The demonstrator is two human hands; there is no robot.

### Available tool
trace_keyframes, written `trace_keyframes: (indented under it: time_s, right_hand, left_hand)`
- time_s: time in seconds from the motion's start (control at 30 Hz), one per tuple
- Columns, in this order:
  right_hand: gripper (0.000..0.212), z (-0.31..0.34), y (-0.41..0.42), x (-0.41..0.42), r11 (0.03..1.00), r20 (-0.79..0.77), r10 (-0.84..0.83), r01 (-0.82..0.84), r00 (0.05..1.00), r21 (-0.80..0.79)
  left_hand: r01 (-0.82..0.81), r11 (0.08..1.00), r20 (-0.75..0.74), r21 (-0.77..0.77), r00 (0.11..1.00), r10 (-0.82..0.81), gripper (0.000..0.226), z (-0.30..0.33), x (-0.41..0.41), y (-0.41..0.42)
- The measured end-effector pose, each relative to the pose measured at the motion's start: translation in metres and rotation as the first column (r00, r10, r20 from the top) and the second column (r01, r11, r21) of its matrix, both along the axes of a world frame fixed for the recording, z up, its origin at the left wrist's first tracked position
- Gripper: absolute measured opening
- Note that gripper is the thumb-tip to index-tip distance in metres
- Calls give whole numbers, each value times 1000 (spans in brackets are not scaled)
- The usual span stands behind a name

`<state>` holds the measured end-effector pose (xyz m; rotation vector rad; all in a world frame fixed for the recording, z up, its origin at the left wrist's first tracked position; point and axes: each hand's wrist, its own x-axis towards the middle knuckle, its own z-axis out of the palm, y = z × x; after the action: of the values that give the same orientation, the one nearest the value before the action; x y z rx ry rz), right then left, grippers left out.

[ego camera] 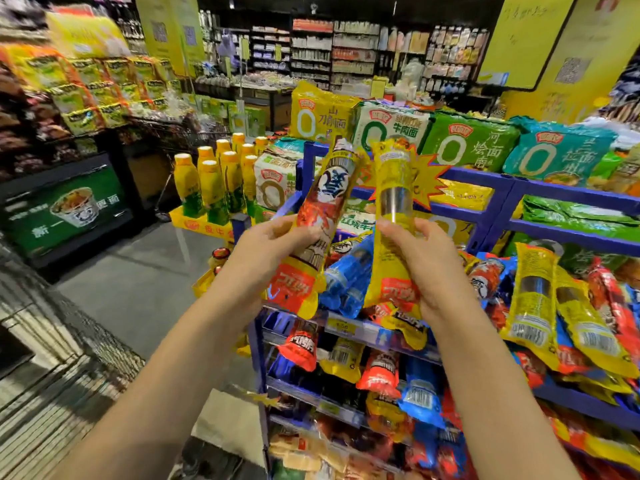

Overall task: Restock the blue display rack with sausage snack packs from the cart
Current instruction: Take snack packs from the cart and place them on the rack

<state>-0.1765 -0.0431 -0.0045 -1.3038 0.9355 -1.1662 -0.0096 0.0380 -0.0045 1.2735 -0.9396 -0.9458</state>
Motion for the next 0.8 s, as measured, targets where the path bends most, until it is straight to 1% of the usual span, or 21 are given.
trace_keyframes:
  time_s: [0.03, 0.1, 0.17, 0.27, 0.3, 0.37, 0.43, 0.5, 0.57, 0.6, 0.7, 0.8]
  right_hand:
    - [29, 1, 4, 5, 999, 33, 42, -42, 999, 9]
    - [30, 2, 14, 20, 990, 80, 134, -136, 988, 27]
    - [27, 1, 30, 41, 969, 99, 242, -246, 965, 32]
    - [11, -6, 61, 80, 924, 145, 372, -380, 917, 34]
    - [7, -10, 73, 95, 907, 153, 408, -419, 900, 45]
    - [5, -19, 92, 118, 876, 146, 468, -479, 872, 52]
    - [12, -36, 124, 162, 817, 120, 558, -569, 821, 94]
    - [24, -50, 136, 179, 805, 98, 573, -581, 813, 119]
    - [35, -68, 167, 219, 764, 58, 623, -622, 780, 170]
    - [36, -77, 182, 237, 746, 55, 641, -638, 766, 191]
    - [28, -102, 228, 285, 710, 30, 675, -659, 737, 249]
    - [16, -128, 269, 325, 690, 7, 687, -656, 727, 306]
  left_hand:
    - [-30, 999, -22, -13, 999, 30, 24, 1, 3, 10]
    - [-96, 994, -64, -45, 994, 93, 28, 4, 10, 34]
    - [-175, 981, -116, -77, 979, 166, 29, 4, 23, 64]
    - [-295, 952, -164, -81, 946, 279, 28, -2, 47, 115]
    - [-330, 941, -174, -73, 933, 314, 27, -6, 57, 132]
    - [-391, 920, -200, -22, 904, 379, 22, -18, 76, 161]
    - [-482, 876, -210, 32, 853, 477, 20, -35, 107, 208]
    - [-496, 864, -229, 86, 834, 502, 26, -50, 120, 228]
    - [-555, 821, -278, 134, 774, 569, 26, -68, 148, 270]
    - [-566, 809, -290, 158, 756, 586, 25, -77, 161, 289]
    - [-587, 782, -302, 209, 722, 623, 33, -102, 198, 342]
    - [-593, 762, -328, 260, 688, 648, 31, -124, 232, 383]
